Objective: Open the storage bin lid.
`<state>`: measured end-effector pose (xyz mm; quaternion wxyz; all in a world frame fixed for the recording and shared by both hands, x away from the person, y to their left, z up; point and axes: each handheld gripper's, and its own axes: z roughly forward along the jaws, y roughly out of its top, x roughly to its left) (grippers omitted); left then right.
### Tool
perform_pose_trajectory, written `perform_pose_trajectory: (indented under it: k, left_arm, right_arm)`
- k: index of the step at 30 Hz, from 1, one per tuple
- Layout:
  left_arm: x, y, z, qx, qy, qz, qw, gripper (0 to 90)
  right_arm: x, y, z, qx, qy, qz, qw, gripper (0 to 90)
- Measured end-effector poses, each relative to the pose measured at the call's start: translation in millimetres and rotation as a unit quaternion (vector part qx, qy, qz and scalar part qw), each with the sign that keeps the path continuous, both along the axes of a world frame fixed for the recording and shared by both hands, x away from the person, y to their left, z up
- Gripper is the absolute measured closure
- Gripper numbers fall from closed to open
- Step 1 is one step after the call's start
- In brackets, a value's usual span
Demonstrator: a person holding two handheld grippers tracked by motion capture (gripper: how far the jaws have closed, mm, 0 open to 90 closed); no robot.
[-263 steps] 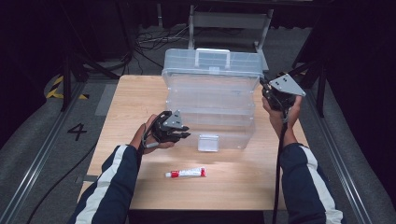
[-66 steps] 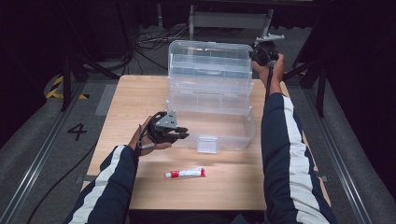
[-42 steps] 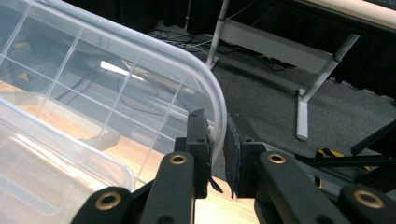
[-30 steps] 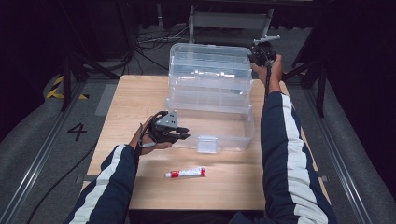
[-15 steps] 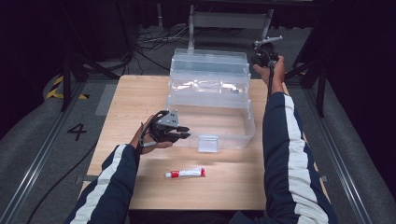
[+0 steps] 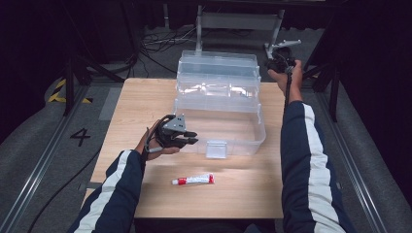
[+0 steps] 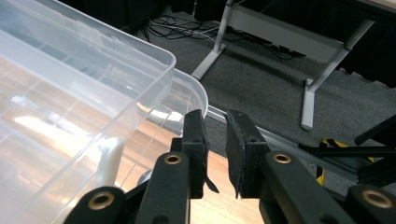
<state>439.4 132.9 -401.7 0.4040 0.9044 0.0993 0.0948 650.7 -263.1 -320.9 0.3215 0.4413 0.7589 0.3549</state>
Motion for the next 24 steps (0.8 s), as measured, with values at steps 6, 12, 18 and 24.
perform_pose_trajectory:
  k: [6, 12, 18, 24]
  left_arm:
    - [-0.4, -0.2, 0.1, 0.000, 0.001, 0.001, 1.0000, 75.3]
    - [-1.4, -0.9, 0.5, 0.003, -0.003, 0.005, 1.0000, 75.0]
    - [-2.3, -1.2, 1.0, 0.007, -0.008, 0.007, 0.9999, 74.9]
    - [-3.0, -1.8, 1.4, 0.009, -0.013, 0.008, 0.9998, 74.9]
  right_arm:
    - [-18.3, 0.6, 5.3, 0.002, -0.010, 0.015, 0.9998, 76.3]
    - [-39.0, -1.3, 8.0, 0.004, -0.015, 0.027, 0.9995, 75.5]
    - [-63.5, -2.3, 9.7, 0.003, -0.020, 0.046, 0.9987, 73.7]
    - [-84.4, -5.6, 9.1, 0.005, -0.026, 0.061, 0.9978, 72.0]
